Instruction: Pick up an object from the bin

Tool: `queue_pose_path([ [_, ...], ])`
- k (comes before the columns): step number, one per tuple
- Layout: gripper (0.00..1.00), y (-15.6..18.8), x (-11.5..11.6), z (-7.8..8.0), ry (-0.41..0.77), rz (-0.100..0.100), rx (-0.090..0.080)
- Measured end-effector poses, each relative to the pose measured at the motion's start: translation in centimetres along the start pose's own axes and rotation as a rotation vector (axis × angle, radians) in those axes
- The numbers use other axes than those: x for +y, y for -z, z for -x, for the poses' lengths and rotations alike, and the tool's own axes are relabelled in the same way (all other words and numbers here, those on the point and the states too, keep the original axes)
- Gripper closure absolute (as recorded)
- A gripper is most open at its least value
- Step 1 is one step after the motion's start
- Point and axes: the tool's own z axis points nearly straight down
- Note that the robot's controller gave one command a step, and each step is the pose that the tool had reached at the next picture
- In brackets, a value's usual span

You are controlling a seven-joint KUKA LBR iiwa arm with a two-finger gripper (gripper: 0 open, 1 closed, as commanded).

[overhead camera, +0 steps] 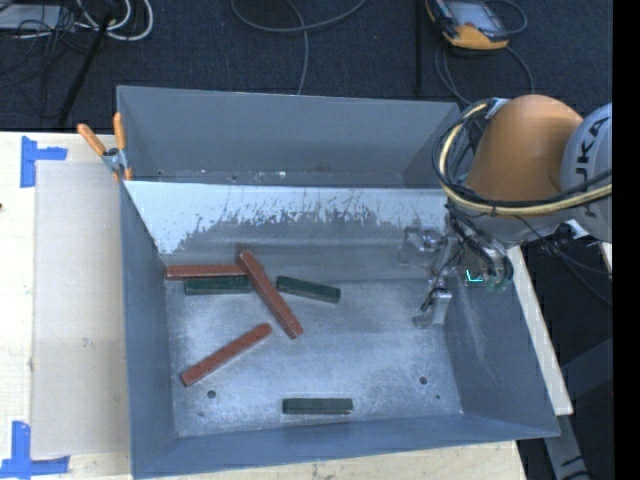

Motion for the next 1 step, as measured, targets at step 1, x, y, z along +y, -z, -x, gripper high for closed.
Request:
queue_pose_path([
  [1, 0.0, 0.45, 0.04, 0.17, 0.002, -0.001, -0.008],
])
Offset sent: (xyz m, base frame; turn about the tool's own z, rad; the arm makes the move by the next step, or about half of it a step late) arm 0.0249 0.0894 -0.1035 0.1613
